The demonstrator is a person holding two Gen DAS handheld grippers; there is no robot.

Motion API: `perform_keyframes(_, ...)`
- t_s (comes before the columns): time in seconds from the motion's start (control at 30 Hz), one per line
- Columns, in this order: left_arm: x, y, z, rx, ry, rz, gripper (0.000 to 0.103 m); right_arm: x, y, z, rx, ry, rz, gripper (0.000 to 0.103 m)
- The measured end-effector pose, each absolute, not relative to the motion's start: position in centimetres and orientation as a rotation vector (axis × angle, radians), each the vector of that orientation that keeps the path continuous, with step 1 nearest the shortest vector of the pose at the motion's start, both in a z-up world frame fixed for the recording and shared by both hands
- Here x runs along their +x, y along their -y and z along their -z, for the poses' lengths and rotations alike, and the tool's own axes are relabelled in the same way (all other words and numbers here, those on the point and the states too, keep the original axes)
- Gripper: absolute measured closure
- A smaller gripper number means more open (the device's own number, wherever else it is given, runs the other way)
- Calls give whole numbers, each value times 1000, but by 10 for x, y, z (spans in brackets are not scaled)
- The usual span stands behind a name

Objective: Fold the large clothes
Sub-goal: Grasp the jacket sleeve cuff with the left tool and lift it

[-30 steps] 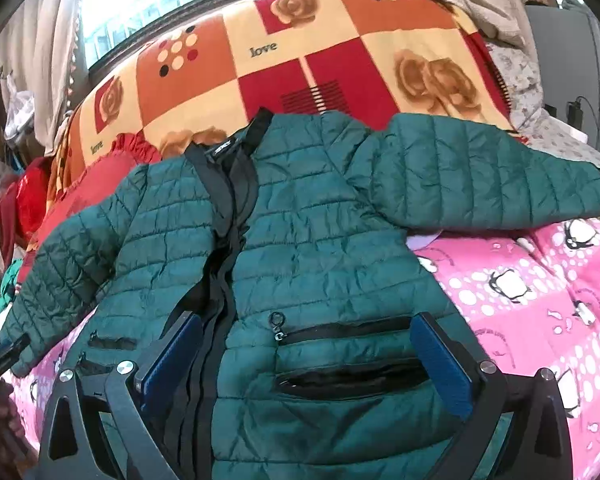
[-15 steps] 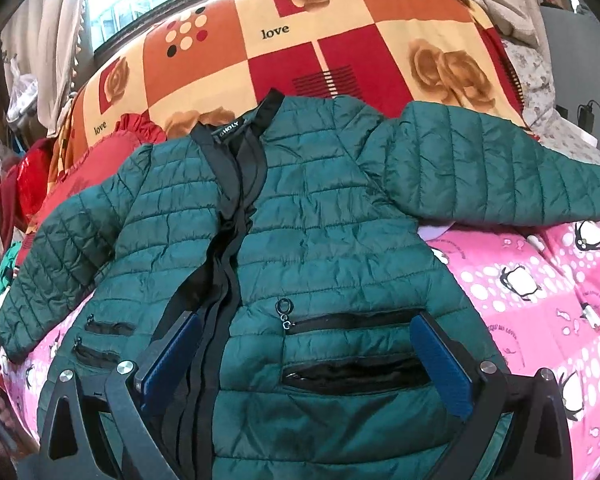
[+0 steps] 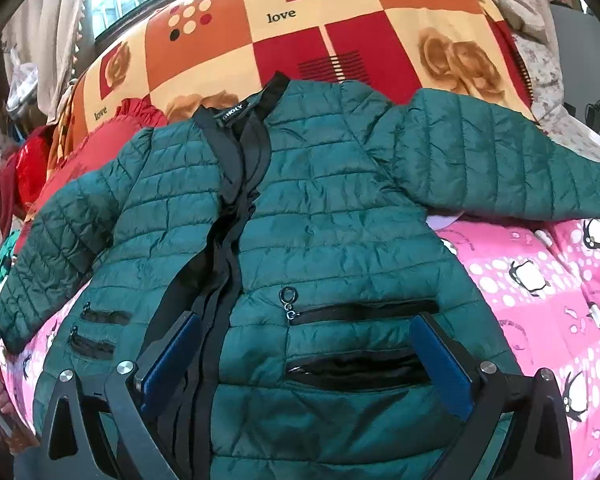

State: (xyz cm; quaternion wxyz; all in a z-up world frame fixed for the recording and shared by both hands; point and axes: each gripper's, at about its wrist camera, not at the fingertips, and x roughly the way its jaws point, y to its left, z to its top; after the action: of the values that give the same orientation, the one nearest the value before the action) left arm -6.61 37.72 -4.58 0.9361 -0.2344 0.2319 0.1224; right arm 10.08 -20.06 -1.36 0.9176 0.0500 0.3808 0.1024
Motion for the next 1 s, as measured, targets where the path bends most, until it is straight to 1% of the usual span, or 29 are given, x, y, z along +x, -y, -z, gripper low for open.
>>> perform_keyframes(0.03, -66, -381, 47, -484, -487, -260, 24, 101, 200, 14, 102, -783, -212, 0)
perform_keyframes(0.1, -62, -390, 50, -503, -515, -310, 32, 101, 200, 14, 102, -785, -214, 0)
perform_keyframes(0.17, -63, -400, 53, -522, -526, -355, 54, 100, 201, 14, 104, -784, -214, 0)
perform_keyframes(0.2, -64, -404, 55, -536, -534, -371, 62, 100, 200, 14, 104, -781, -213, 0)
perform_keyframes(0.23, -66, -408, 57, -557, -545, -383, 85, 100, 200, 14, 105, -780, -213, 0)
perform_keyframes(0.27, -67, -410, 59, -574, -554, -376, 96, 101, 200, 14, 106, -782, -212, 0)
perform_keyframes(0.3, -70, -409, 58, -586, -554, -356, 96, 101, 201, 14, 107, -783, -213, 0)
perform_keyframes(0.33, -71, -406, 55, -582, -547, -337, 98, 101, 200, 14, 107, -785, -214, 0)
perform_keyframes(0.47, -74, -383, 31, -552, -492, -221, 99, 100, 199, 14, 103, -779, -218, 0)
perform_keyframes(0.63, -51, -333, -8, -528, -417, -20, 99, 99, 196, 12, 93, -776, -222, 0)
perform_keyframes(0.77, -14, -286, -33, -518, -394, 129, 99, 97, 196, 9, 89, -768, -218, 0)
perform_keyframes(1.0, 77, -198, -54, -537, -409, 314, 99, 95, 198, -1, 68, -746, -145, 0)
